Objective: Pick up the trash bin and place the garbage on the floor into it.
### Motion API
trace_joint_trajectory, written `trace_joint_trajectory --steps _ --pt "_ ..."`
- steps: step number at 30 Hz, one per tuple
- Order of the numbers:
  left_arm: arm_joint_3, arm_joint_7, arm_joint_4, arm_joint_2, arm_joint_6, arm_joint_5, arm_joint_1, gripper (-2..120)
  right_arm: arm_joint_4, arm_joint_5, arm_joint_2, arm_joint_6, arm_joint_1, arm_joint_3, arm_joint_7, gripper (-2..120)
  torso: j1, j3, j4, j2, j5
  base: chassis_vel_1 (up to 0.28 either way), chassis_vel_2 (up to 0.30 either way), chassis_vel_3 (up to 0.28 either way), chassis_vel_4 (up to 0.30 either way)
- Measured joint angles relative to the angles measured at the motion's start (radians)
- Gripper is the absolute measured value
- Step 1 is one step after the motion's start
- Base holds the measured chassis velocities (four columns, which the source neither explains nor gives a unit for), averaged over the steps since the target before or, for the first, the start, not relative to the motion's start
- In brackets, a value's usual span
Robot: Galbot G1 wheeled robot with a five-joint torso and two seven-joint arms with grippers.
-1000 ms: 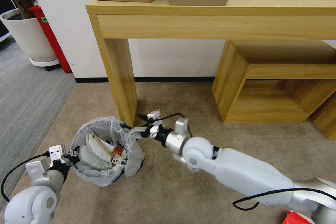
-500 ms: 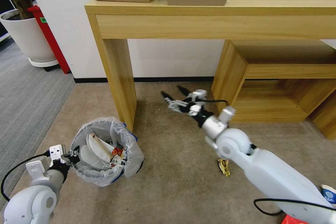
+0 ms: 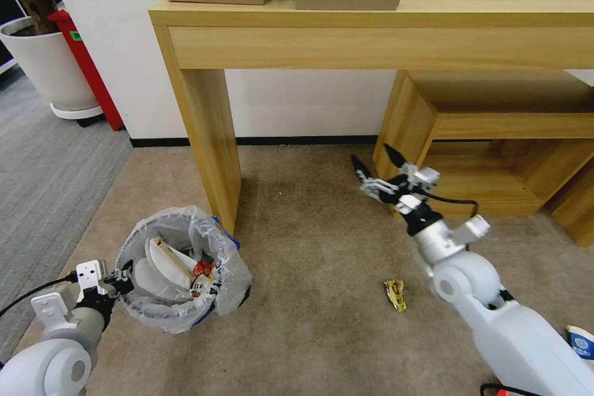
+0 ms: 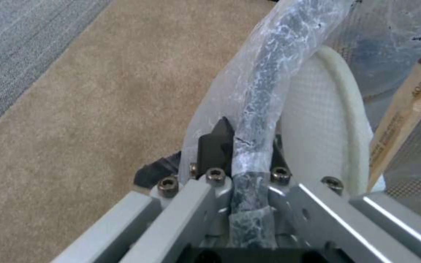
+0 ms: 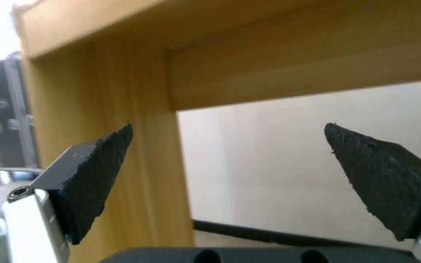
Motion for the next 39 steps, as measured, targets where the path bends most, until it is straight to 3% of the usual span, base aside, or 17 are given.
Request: trace_joint_trajectory --steps 7,10,39 --pt "0.014 0.009 0.009 0.011 -0.001 0.009 0.001 0 -0.006 -0.091 0.141 0.009 -0.092 0.131 0.010 100 0.000 0.000 -0.0001 0.000 -0.0001 0.000 0.000 0.000 0.000" --pt "0.015 0.010 0.014 0.018 -0.002 0.009 0.000 0 -0.007 -0.096 0.168 0.011 -0.106 0.147 0.009 100 0.000 0.000 0.0000 0.000 -0.0001 0.000 0.000 0.000 0.000" --pt "0.026 0.016 0.037 0.048 -0.007 0.011 -0.004 0 -0.033 -0.160 0.252 0.035 -0.157 0.197 0.010 100 0.000 0.000 0.0001 0.000 -0.0001 -0.022 -0.020 -0.023 -0.020"
